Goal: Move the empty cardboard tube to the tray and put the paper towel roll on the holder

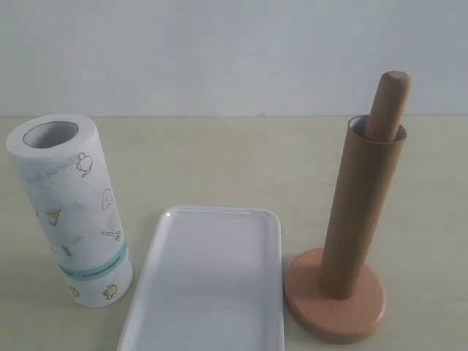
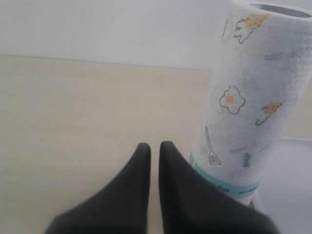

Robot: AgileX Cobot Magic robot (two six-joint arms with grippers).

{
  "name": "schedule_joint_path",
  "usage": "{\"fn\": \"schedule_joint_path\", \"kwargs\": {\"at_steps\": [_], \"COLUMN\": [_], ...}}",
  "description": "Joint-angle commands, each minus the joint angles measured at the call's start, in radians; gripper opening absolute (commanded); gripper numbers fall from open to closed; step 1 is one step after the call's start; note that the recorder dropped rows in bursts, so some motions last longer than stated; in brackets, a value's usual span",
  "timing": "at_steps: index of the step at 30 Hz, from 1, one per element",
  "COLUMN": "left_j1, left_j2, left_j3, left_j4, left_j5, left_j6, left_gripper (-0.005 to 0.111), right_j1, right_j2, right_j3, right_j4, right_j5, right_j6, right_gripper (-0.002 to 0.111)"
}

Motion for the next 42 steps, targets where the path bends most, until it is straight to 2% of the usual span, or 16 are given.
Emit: {"fn": "schedule_joint_path", "kwargs": {"at_steps": [1,7,16,19,26,32,38,42], "left_j1": [0.003,0.003,0.003,0.003,0.003,0.003,0.003,0.003], "left_j2": [-0.003,-0.003,-0.003,-0.003,-0.003,-0.003,-0.003,-0.003], "left_j3": [0.003,0.003,0.003,0.003,0.003,0.003,0.003,0.003], "left_j4": [0.002,0.002,0.002,0.002,0.002,0.002,0.002,0.002], "left_j5": [-0.003,-0.003,-0.003,-0.003,-0.003,-0.003,-0.003,-0.003], "left_j6": [-0.008,-0.008,-0.008,-0.008,-0.008,-0.008,-0.008,-0.008], "left_gripper": [0.006,0.006,0.006,0.006,0.006,0.006,0.006,0.006], "right_j1": [-0.005,-0.005,-0.002,0.030,0.179,0.338,0.487,0.588], "right_j2": [0.050,0.048,0.050,0.050,0.068,0.239,0.380,0.431], "right_j3": [-0.011,-0.011,-0.009,-0.009,0.021,0.057,0.103,0.171], "right_j4": [-0.010,-0.010,-0.010,-0.010,-0.010,-0.010,-0.010,-0.010], "right_j5": [0.020,0.005,0.042,0.065,0.075,0.066,0.008,-0.097], "right_j6": [0.000,0.000,0.177,0.185,0.161,0.098,0.000,-0.029], "right_gripper": [0.000,0.000,0.000,0.000,0.000,0.000,0.000,0.000]}}
